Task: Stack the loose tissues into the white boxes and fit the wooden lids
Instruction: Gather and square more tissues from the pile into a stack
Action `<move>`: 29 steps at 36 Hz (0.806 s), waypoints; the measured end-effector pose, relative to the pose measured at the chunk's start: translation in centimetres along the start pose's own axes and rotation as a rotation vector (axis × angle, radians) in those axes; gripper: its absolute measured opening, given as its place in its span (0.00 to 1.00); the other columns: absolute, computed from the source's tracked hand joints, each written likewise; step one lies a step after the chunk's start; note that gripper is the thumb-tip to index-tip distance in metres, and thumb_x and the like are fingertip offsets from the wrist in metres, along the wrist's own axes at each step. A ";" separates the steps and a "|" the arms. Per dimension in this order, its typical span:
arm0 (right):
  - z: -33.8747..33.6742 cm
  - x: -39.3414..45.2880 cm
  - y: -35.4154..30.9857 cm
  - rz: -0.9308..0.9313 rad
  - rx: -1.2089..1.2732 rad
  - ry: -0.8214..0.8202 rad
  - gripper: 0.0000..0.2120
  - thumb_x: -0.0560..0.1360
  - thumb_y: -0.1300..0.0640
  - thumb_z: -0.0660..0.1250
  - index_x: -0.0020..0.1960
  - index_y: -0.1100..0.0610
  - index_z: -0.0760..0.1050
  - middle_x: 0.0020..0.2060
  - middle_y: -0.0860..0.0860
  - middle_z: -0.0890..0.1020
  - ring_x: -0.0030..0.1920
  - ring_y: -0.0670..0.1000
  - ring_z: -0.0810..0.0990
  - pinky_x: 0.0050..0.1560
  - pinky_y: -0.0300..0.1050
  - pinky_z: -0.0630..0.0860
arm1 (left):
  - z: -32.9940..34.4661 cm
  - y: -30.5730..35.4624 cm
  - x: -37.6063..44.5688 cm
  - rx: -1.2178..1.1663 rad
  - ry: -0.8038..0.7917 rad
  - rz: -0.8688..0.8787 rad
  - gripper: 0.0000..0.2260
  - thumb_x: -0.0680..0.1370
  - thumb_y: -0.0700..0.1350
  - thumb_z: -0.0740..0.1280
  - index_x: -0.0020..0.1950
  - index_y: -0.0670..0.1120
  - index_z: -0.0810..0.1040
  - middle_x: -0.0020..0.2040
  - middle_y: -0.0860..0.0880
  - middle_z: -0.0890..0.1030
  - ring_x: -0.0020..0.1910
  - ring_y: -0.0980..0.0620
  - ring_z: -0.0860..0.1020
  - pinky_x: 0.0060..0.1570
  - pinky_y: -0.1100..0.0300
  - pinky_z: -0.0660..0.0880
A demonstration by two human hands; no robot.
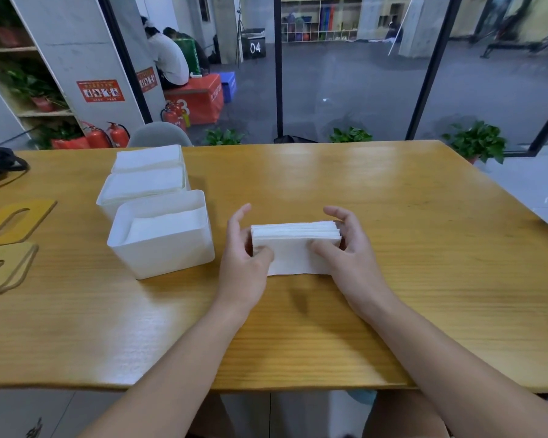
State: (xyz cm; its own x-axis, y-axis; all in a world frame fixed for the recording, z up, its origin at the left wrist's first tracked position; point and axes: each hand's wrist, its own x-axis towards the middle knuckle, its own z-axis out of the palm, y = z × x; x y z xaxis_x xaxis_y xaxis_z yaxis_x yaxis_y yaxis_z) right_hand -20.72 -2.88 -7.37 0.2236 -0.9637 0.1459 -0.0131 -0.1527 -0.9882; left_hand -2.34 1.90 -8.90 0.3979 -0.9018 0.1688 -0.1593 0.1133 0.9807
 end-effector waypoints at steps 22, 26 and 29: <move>0.3 -0.6 -0.5 0.012 -0.027 -0.103 0.35 0.70 0.55 0.70 0.76 0.42 0.68 0.60 0.45 0.81 0.50 0.42 0.83 0.49 0.39 0.82 | -1.1 -0.3 -0.5 -0.030 -0.024 0.051 0.41 0.73 0.38 0.68 0.79 0.72 0.64 0.55 0.49 0.82 0.44 0.54 0.78 0.43 0.60 0.78; 0.3 -0.7 -0.8 0.039 -0.040 -0.131 0.36 0.69 0.56 0.70 0.75 0.39 0.69 0.61 0.48 0.80 0.52 0.47 0.85 0.54 0.48 0.84 | -1.0 -0.8 -0.5 0.000 -0.033 -0.001 0.40 0.73 0.42 0.68 0.79 0.71 0.62 0.51 0.55 0.81 0.38 0.56 0.78 0.43 0.63 0.77; 0.5 -0.7 -0.6 0.019 -0.050 -0.124 0.36 0.69 0.58 0.71 0.74 0.40 0.69 0.61 0.49 0.81 0.52 0.48 0.86 0.52 0.45 0.84 | -0.6 -0.8 -0.9 0.071 -0.018 0.035 0.38 0.73 0.42 0.66 0.77 0.72 0.63 0.45 0.50 0.79 0.41 0.50 0.79 0.47 0.74 0.74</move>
State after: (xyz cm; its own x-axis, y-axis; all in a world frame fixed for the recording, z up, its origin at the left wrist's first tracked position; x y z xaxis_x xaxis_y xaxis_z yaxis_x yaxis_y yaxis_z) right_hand -20.41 -2.02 -6.89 0.3412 -0.9326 0.1174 -0.0660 -0.1483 -0.9867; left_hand -1.99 2.90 -9.79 0.3750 -0.9050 0.2007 -0.2365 0.1159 0.9647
